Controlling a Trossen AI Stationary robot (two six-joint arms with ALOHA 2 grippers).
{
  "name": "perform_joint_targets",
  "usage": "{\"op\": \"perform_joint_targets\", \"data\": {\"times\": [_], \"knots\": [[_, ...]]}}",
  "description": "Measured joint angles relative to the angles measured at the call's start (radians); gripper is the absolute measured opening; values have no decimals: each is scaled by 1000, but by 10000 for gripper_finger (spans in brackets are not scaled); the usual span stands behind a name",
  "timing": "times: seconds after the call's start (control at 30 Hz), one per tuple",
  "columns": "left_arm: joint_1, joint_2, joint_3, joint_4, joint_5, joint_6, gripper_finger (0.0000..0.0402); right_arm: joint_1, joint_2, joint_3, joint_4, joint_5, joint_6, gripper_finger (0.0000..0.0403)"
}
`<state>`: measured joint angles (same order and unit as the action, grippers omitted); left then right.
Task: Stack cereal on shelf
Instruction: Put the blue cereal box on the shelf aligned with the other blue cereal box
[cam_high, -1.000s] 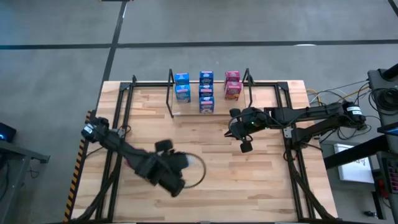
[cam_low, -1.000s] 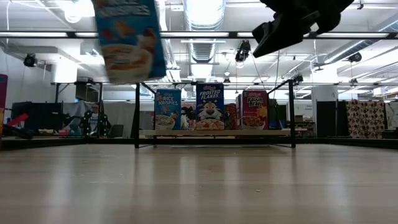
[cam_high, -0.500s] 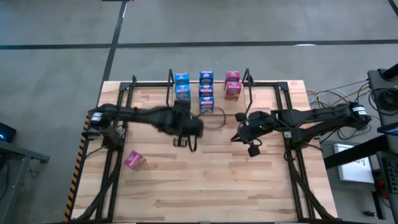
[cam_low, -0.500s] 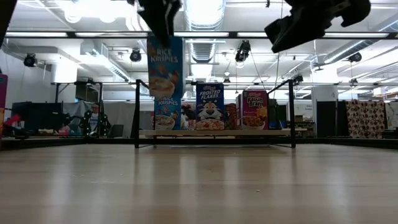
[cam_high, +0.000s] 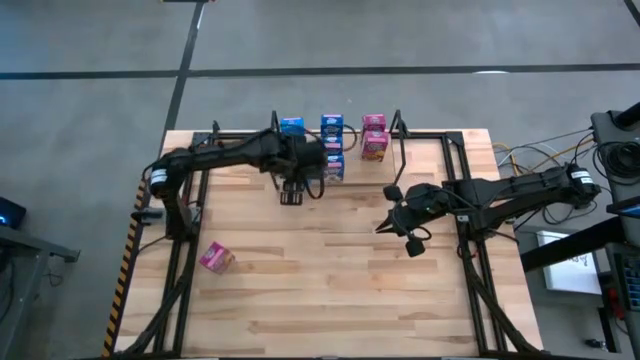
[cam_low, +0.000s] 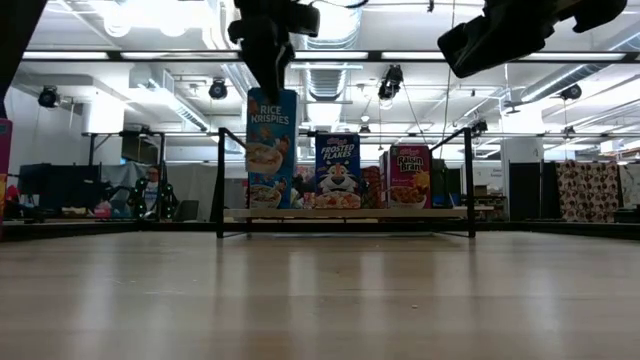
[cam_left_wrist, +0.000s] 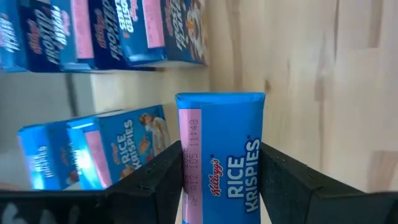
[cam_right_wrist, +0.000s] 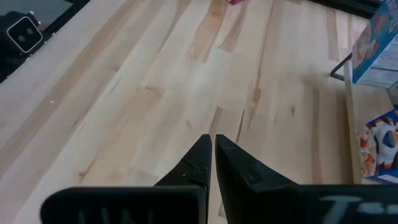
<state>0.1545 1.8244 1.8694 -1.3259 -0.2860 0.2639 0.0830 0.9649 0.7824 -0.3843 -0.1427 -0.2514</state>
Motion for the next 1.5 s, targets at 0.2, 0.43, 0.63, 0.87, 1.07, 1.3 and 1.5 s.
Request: {"op": "perform_joint_targets", "data": {"times": [0.2,0.43,0.63,0.87,1.07,1.3,1.5], "knots": [[71,0,-61,19,70,25,167,25,0,-6,-1,0,17,13],[123,0,-135,101,70,87,167,40,0,-7,2,0,21,13],[156,-1,-135,124,70,95,167,39,0,-7,8,3,24,13],[179,0,-135,134,70,106,170,39,0,-7,25,4,17,13],[184,0,-135,135,82,106,189,39,0,-7,25,4,5,13],[189,4,-135,149,90,106,206,39,0,-7,26,4,4,13],[189,2,-135,136,87,91,206,39,0,-7,26,4,4,13]]}}
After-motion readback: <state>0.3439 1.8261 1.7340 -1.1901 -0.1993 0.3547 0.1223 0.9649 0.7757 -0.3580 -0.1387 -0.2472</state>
